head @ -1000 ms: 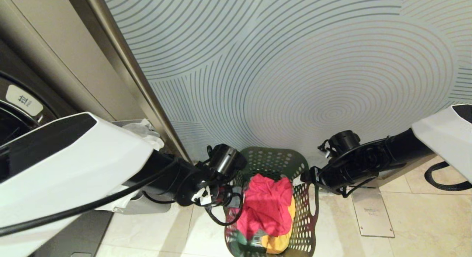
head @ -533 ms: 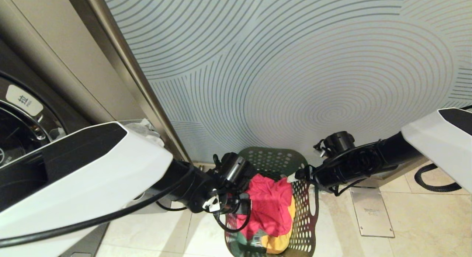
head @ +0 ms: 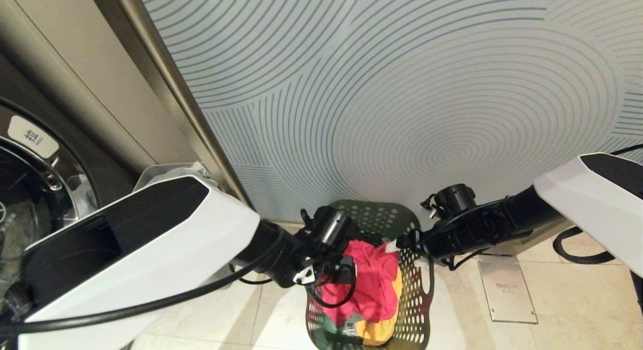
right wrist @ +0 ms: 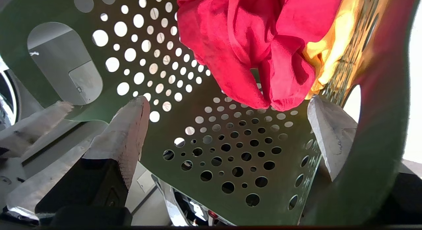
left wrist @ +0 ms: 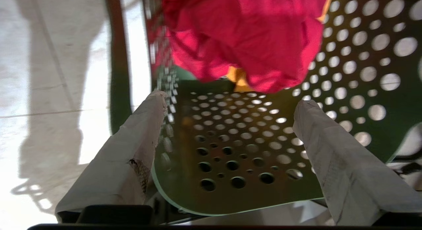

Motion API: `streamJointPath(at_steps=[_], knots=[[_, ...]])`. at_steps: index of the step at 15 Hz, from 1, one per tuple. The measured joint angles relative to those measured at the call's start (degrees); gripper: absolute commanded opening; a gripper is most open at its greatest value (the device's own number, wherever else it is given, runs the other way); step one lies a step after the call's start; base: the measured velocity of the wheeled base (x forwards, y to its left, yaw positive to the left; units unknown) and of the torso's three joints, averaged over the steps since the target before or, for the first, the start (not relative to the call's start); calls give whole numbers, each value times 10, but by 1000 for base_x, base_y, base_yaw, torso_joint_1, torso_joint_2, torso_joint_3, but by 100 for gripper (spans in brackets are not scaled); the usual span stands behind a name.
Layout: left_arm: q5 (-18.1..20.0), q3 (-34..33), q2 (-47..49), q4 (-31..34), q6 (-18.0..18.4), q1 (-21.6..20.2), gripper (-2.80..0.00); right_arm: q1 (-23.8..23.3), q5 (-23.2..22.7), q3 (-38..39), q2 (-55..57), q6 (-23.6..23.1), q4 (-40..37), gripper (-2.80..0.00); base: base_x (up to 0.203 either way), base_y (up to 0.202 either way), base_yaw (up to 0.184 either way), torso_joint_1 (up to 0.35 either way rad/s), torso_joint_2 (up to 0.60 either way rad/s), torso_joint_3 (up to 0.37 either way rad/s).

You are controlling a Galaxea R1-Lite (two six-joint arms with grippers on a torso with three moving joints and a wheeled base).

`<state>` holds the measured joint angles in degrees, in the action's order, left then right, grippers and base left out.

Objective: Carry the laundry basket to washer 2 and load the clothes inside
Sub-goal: Pick up the clothes basket and put it beside the washing machine

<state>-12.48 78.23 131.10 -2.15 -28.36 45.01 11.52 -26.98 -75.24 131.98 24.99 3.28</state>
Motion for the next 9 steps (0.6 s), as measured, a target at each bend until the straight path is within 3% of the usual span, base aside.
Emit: streamJointPath(at_steps=[4, 6, 9], knots=[[-27, -1, -39, 69, 1, 21, 0, 3, 1, -3, 3, -1, 0, 0, 0, 0, 0, 0, 0, 0], [-57, 15, -50, 71, 2, 28, 0, 9, 0, -5, 7, 0, 2, 0, 0, 0, 0, 0, 0, 0], [-66, 35, -37, 53, 5, 31, 0, 12, 0, -5, 9, 0, 20, 0, 0, 0, 0, 0, 0, 0]])
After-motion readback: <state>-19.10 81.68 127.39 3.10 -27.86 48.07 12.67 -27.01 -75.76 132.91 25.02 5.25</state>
